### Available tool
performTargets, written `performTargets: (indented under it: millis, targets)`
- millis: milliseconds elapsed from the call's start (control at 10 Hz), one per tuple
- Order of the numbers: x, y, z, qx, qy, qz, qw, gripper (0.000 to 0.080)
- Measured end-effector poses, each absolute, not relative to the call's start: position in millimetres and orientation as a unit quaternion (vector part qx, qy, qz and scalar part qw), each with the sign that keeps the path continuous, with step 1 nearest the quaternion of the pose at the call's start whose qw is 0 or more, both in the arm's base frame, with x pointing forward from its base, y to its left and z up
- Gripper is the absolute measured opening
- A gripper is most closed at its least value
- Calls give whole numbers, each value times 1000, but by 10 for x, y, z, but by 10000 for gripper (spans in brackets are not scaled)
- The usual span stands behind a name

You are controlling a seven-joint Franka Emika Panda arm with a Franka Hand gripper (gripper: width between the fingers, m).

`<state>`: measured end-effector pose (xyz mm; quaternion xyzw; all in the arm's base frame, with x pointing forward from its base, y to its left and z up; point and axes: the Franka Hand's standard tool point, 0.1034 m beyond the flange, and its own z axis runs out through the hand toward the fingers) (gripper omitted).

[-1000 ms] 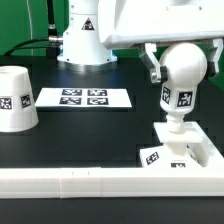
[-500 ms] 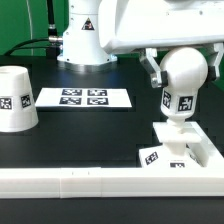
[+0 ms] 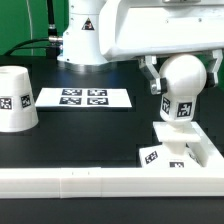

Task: Assemble lamp

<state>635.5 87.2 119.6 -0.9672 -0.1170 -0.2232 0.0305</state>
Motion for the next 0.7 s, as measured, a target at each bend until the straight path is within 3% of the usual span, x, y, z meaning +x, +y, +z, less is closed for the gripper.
performTargets:
  millis: [700]
  targets:
    - [6341, 876, 1185, -963, -112, -244, 27, 577]
